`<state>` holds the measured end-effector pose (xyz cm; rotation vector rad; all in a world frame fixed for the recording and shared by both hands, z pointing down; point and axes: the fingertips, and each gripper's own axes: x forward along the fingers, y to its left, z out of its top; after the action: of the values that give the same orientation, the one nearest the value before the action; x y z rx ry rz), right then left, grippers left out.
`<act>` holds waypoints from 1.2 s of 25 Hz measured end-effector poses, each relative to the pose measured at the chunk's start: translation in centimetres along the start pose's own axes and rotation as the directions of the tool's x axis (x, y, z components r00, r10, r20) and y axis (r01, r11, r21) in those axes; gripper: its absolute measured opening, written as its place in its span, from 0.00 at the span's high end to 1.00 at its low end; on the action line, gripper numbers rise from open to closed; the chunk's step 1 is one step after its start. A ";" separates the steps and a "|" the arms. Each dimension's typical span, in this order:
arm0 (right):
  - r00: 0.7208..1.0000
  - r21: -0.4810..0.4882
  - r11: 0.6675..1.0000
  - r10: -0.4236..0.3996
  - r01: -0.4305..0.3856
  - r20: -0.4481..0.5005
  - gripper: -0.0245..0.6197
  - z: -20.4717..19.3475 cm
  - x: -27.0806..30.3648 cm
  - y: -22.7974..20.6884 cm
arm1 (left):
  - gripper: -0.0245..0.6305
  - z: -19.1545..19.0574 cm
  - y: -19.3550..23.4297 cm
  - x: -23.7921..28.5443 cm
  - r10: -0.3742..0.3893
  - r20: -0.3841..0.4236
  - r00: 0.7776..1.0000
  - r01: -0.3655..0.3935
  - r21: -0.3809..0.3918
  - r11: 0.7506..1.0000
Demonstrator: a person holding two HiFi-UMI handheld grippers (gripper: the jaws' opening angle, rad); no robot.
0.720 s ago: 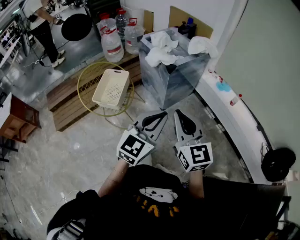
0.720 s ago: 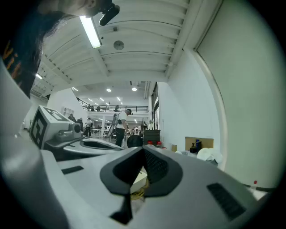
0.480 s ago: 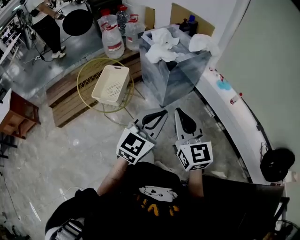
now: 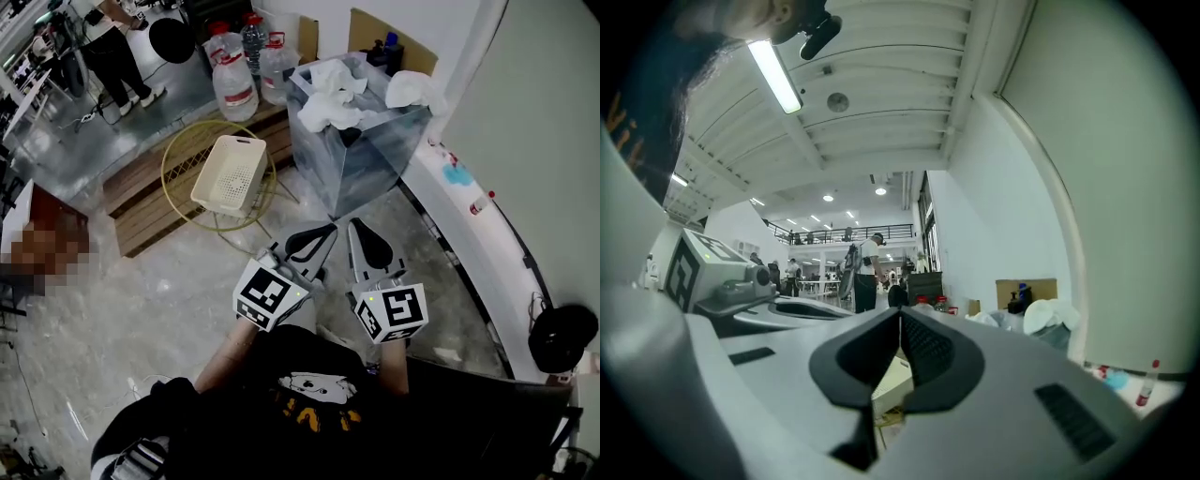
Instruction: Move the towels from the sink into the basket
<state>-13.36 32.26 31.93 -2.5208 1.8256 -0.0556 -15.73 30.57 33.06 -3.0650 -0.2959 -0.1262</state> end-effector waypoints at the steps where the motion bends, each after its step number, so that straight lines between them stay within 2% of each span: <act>1: 1.000 0.003 1.000 0.000 0.000 0.001 0.95 0.0 0.3 -0.3 | 0.95 -0.1 0.3 0.3 0.001 -0.004 1.000 -0.001 0.002 1.000; 7: 1.000 0.012 1.000 -0.015 0.016 -0.018 0.95 -0.8 2.6 -3.3 | 0.95 -0.9 3.0 3.5 0.001 -0.011 1.000 -0.001 -0.022 1.000; 13: 0.998 0.009 1.000 -0.023 0.024 -0.056 0.95 -1.9 7.7 -7.0 | 0.95 -2.4 7.9 8.5 -0.014 -0.020 1.000 0.012 -0.061 0.998; 22: 0.993 0.022 0.999 -0.032 0.034 -0.114 0.95 -2.4 21.0 -13.1 | 0.95 -3.0 20.9 15.9 -0.024 -0.042 0.999 0.020 -0.087 0.996; 30: 0.987 0.024 0.999 -0.039 0.043 -0.154 0.95 -2.9 31.6 -16.4 | 0.95 -4.4 31.1 20.5 -0.031 -0.076 0.997 0.023 -0.103 0.994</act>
<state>11.95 7.37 35.97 -2.6019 1.8100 -0.2808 9.97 3.63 37.65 -3.1481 -0.3364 -0.2688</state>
